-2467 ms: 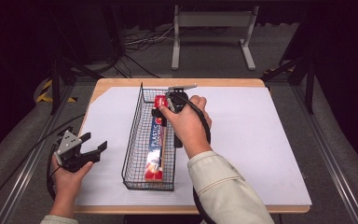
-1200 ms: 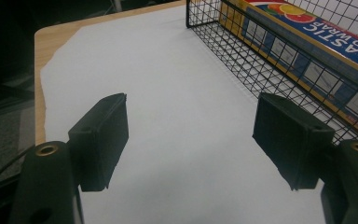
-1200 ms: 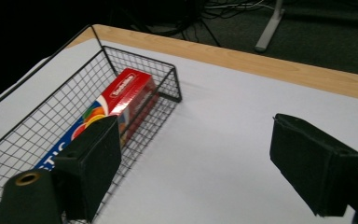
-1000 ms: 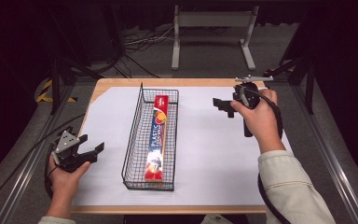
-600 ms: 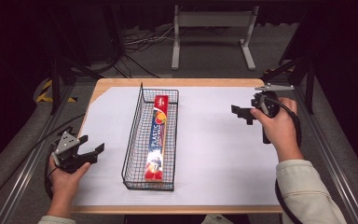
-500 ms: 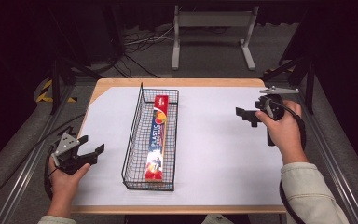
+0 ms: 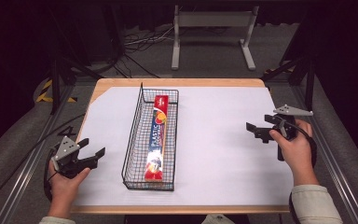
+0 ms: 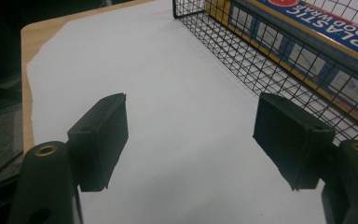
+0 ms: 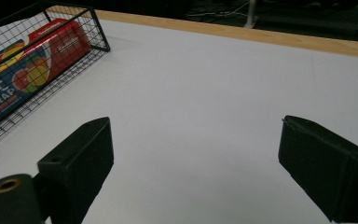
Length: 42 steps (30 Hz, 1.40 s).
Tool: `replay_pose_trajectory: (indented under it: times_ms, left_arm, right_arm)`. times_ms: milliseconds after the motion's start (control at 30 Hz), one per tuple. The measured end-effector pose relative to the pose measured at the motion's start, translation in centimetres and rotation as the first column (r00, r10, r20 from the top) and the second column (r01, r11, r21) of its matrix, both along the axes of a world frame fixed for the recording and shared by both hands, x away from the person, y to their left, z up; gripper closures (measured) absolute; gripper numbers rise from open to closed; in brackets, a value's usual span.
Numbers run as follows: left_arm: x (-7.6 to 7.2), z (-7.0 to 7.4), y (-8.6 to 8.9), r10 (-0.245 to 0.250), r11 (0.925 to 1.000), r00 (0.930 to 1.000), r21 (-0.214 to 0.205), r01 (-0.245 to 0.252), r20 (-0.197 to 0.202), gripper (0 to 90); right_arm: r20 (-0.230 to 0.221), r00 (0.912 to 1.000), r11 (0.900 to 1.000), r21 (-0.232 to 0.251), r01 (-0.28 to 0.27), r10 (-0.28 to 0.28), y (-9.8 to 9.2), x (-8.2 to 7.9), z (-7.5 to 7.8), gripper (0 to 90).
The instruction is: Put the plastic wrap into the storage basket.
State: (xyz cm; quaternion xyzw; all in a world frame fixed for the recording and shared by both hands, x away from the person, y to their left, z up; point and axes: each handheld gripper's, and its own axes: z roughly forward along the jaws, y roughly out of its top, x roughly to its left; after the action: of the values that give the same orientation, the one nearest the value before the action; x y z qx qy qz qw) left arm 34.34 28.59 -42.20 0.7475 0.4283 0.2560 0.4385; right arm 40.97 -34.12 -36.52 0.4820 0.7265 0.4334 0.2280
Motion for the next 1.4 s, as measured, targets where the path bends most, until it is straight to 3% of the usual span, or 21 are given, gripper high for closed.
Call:
replay_pose_trajectory:
  times_ms: [133, 333, 467, 600, 633, 800, 967, 1100, 1400]
  left_arm:
    - [-0.1, -0.2, 0.0, -0.001, 1.0, 1.0, 0.009, 0.001, 0.0, 26.5]
    - [-0.2, -0.5, -0.2, -0.001, 0.9999, 1.0, 0.016, 0.001, -0.005, 26.4]
    - [-0.3, -0.8, -0.4, -0.006, 0.9996, 1.0, 0.029, 0.007, -0.005, 26.4]
    - [-0.5, -0.9, -0.7, -0.012, 0.9988, 0.9999, 0.048, 0.012, -0.006, 26.3]
    - [-0.5, -0.9, -0.8, -0.014, 0.9986, 0.9999, 0.052, 0.015, -0.009, 26.3]
    - [-0.4, -1.1, -0.9, -0.029, 0.9978, 0.9994, 0.059, 0.03, -0.019, 26.1]
    - [-0.1, -1.8, -0.9, -0.035, 0.9974, 0.9983, 0.061, 0.037, -0.046, 26.2]
    - [0.0, -1.9, -0.9, -0.038, 0.9973, 0.9976, 0.061, 0.041, -0.058, 26.1]
    - [0.1, -2.0, -0.8, -0.042, 0.9982, 0.9967, 0.04, 0.045, -0.069, 25.3]
  right_arm:
    - [0.012, 0.9991, 0.9991, -0.008, -0.041, 0.042, -0.6, -0.3, -2.1, 10.5]
    - [0.032, 0.9981, 0.9985, 0.012, -0.054, 0.054, -1.1, -1.0, -3.6, 10.1]
    - [0.031, 0.9971, 0.9975, -0.019, -0.069, 0.069, -1.2, -1.8, -5.1, 10.1]
    - [0.047, 0.9955, 0.9966, 0.001, -0.082, 0.082, -1.2, -2.5, -5.7, 10.1]
    - [0.021, 0.995, 0.9951, -0.013, -0.097, 0.098, -1.2, -2.6, -6.0, 10.1]
    - [0.001, 0.9951, 0.9948, -0.024, -0.099, 0.099, -1.0, -3.0, -6.8, 9.9]
    - [-0.052, 0.993, 0.9891, -0.097, -0.111, 0.106, -0.4, -3.6, -7.3, 9.7]
    - [-0.072, 0.9921, 0.9892, -0.097, -0.11, 0.103, -0.3, -3.8, -7.7, 9.5]
    - [-0.07, 0.9916, 0.9895, -0.088, -0.115, 0.109, -0.4, -3.8, -7.7, 9.0]
